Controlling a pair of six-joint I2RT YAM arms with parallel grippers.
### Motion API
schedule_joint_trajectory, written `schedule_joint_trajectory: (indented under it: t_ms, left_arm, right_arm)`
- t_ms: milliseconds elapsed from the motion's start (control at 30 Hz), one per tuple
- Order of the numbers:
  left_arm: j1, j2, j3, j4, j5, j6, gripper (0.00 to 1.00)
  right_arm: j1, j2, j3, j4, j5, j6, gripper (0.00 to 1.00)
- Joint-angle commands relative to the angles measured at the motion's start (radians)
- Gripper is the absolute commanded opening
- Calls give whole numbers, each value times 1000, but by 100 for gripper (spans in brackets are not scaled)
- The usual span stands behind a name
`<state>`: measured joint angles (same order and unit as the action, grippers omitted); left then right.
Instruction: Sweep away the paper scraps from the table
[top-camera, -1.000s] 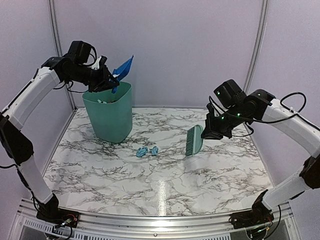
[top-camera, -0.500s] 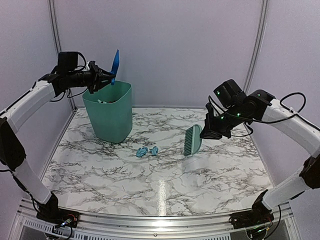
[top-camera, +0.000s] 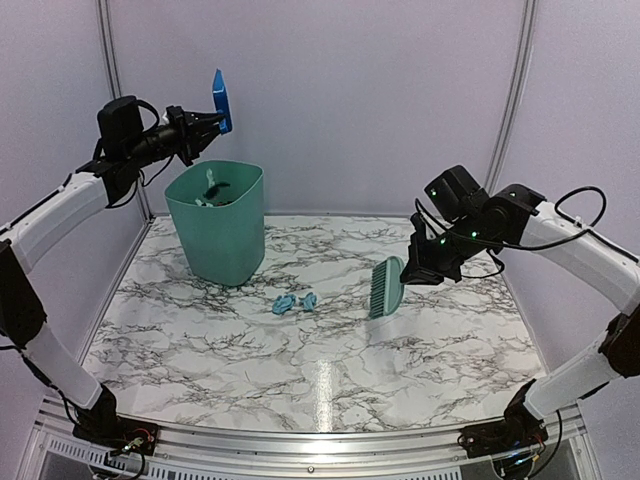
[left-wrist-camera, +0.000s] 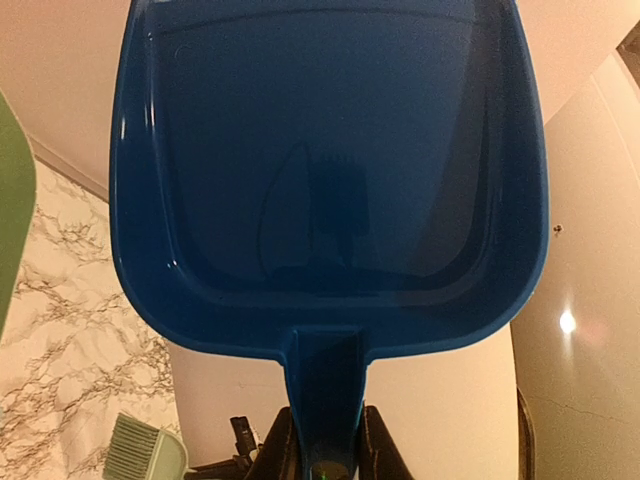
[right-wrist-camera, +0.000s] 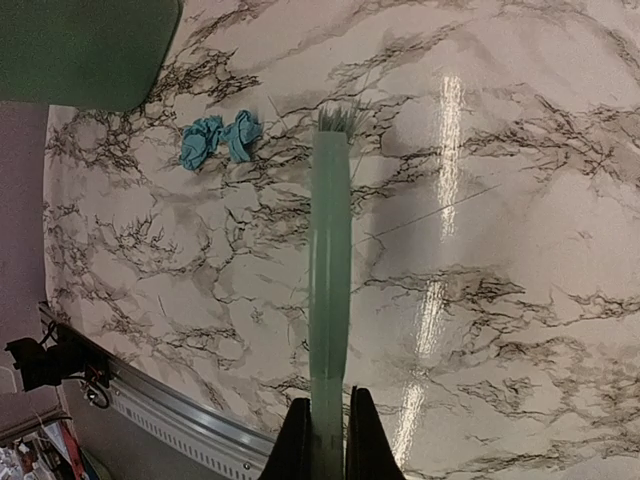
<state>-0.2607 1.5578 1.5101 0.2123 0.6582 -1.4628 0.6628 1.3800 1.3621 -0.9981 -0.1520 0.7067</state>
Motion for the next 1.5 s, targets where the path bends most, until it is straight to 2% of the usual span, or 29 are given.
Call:
schedule_joint_trajectory:
  t_ms: [0,200,333,433,633,733,933,1133,1467]
  left_arm:
    - [5,-32,-23,219,7,-152,0]
    - [5,-31,-57,375,-17,-284,0]
    - [8,-41,-67,391,-30,-302,0]
    - [9,-61,-120,504,-81,-371,0]
    - [14,-75,-123,507,-57,-352,0]
    - [17,-97,-83,347,-7,-210,0]
    - [18,-187,-5,-274,-36,233,0]
    - [17,-308,-93,-479,-97,428,0]
    - [-3,-449,-132,-839,-282,795,0]
  right_arm:
    - [-7,-19,6,37,-1,-1,0]
    - [-8,-19,6,48,-6,5,0]
    - [-8,-11,26,65,-17,7,0]
    - [-7,13,59,70,-22,3,0]
    - [-7,83,135,131,-85,16,0]
    - [-5,119,168,185,-135,40,0]
    - [5,200,191,323,-222,117,0]
    - [15,312,250,395,-253,191,0]
    - [14,529,436,402,-266,300,0]
